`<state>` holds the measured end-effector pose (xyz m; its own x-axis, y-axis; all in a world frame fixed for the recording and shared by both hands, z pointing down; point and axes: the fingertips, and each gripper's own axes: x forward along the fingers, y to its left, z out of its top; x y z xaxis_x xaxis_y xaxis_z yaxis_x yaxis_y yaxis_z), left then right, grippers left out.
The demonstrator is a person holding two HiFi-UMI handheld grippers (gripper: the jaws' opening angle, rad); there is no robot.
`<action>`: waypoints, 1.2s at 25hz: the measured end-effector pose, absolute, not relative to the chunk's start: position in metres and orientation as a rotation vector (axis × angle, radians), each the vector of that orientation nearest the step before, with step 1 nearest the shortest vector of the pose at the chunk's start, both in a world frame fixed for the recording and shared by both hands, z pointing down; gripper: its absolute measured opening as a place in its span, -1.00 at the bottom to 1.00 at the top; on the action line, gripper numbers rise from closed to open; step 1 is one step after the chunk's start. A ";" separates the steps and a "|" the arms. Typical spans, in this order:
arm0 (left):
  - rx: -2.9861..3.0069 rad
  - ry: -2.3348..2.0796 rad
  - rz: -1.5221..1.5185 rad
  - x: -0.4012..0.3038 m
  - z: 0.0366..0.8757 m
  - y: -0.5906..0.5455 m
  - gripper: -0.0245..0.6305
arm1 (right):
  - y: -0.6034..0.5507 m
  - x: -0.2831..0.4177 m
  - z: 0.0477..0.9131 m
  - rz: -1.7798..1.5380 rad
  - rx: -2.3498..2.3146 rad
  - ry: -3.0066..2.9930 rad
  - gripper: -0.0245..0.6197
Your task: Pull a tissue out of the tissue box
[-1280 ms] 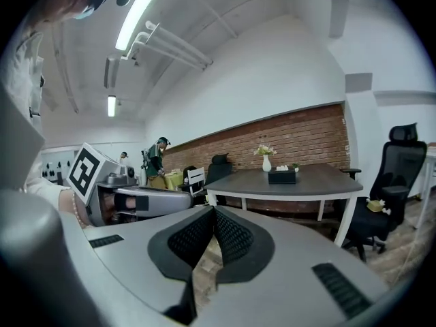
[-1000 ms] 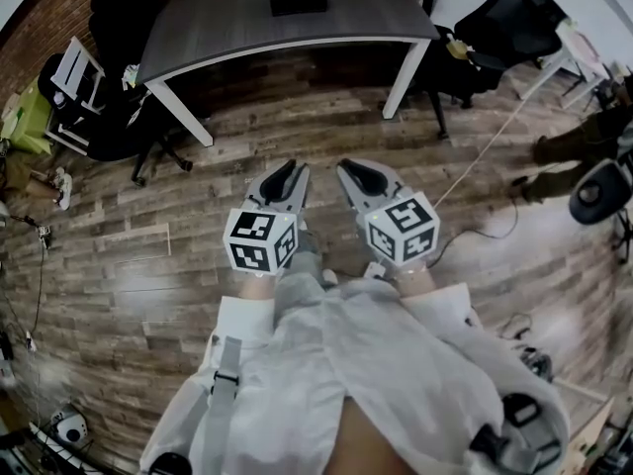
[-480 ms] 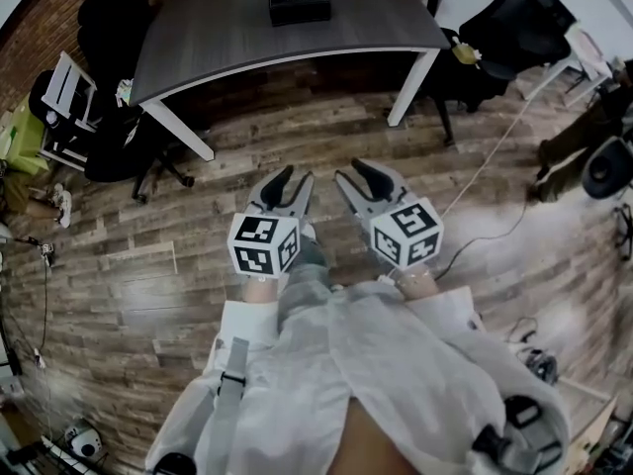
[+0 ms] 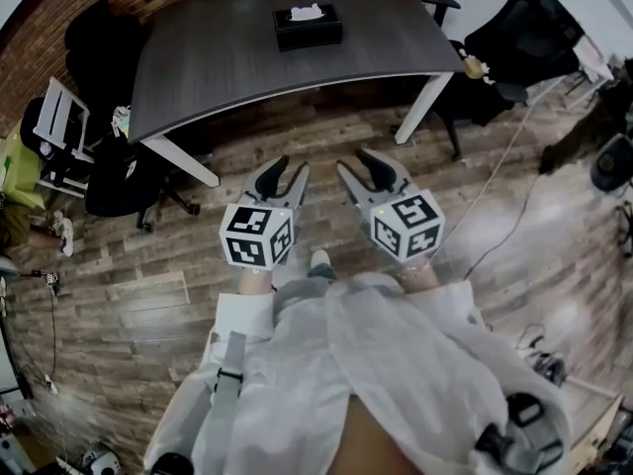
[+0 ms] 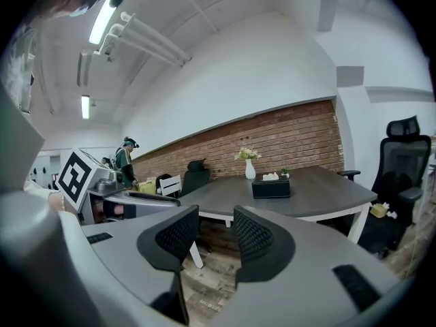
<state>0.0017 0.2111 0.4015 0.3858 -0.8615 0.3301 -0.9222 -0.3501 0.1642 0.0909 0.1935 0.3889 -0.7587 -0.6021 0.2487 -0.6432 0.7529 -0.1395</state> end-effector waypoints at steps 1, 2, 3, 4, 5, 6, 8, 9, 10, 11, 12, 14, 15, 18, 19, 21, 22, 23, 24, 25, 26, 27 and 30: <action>2.335 -1.555 0.260 -0.005 0.400 0.203 -0.52 | 0.185 0.083 0.388 0.321 0.994 -2.763 -0.49; 2.340 -1.551 0.256 -0.012 0.399 0.195 -0.52 | 0.178 0.076 0.388 0.318 0.998 -2.765 -0.49; 2.344 -1.545 0.252 -0.017 0.399 0.188 -0.52 | 0.172 0.071 0.387 0.316 1.004 -2.768 -0.49; 2.346 -1.537 0.251 -0.021 0.400 0.182 -0.52 | 0.167 0.065 0.386 0.316 1.007 -2.770 -0.49; 2.346 -1.529 0.251 -0.024 0.402 0.177 -0.53 | 0.163 0.060 0.387 0.320 1.006 -2.770 -0.49; 2.345 -1.520 0.252 -0.027 0.404 0.171 -0.53 | 0.159 0.056 0.388 0.324 1.002 -2.764 -0.49; 2.337 -1.502 0.251 -0.030 0.409 0.163 -0.52 | 0.155 0.049 0.391 0.329 0.990 -2.746 -0.49; 2.331 -1.494 0.249 -0.032 0.412 0.161 -0.52 | 0.153 0.047 0.393 0.332 0.988 -2.735 -0.49; 2.323 -1.488 0.245 -0.033 0.415 0.159 -0.53 | 0.151 0.046 0.395 0.336 0.990 -2.722 -0.49; 2.315 -1.483 0.241 -0.035 0.418 0.158 -0.53 | 0.150 0.046 0.398 0.343 0.995 -2.708 -0.49; 2.308 -1.477 0.238 -0.037 0.421 0.157 -0.52 | 0.148 0.046 0.401 0.353 1.001 -2.694 -0.49; 2.298 -1.465 0.234 -0.039 0.427 0.156 -0.53 | 0.144 0.047 0.407 0.370 1.012 -2.677 -0.49; 2.295 -1.459 0.232 -0.041 0.429 0.155 -0.52 | 0.142 0.046 0.409 0.376 1.013 -2.673 -0.49; 2.284 -1.456 0.226 -0.049 0.435 0.147 -0.53 | 0.130 0.039 0.414 0.380 1.005 -2.670 -0.49; 2.282 -1.458 0.226 -0.051 0.435 0.142 -0.53 | 0.125 0.036 0.414 0.377 1.003 -2.671 -0.49; 2.281 -1.465 0.227 -0.055 0.433 0.129 -0.53 | 0.111 0.032 0.412 0.378 0.997 -2.676 -0.49; 2.281 -1.470 0.227 -0.057 0.430 0.122 -0.53 | 0.105 0.031 0.410 0.383 0.993 -2.679 -0.49; 2.282 -1.475 0.228 -0.058 0.428 0.116 -0.53 | 0.098 0.030 0.409 0.390 0.989 -2.684 -0.49; 2.282 -1.481 0.228 -0.059 0.427 0.110 -0.53 | 0.090 0.029 0.408 0.394 0.986 -2.688 -0.49; 2.283 -1.486 0.229 -0.060 0.426 0.103 -0.52 | 0.082 0.027 0.408 0.396 0.983 -2.691 -0.49; 2.283 -1.493 0.228 -0.063 0.426 0.096 -0.53 | 0.074 0.025 0.408 0.393 0.979 -2.694 -0.49; 2.281 -1.499 0.227 -0.065 0.427 0.088 -0.52 | 0.065 0.022 0.408 0.388 0.973 -2.697 -0.49; 2.270 -1.513 0.223 -0.071 0.430 0.057 -0.52 | 0.033 0.016 0.409 0.374 0.956 -2.706 -0.49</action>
<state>-0.0709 0.0569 0.4304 0.4008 -0.8477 0.3475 -0.9120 -0.3329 0.2399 0.0163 0.0333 0.4094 -0.7549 -0.5764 0.3129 -0.6397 0.7525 -0.1569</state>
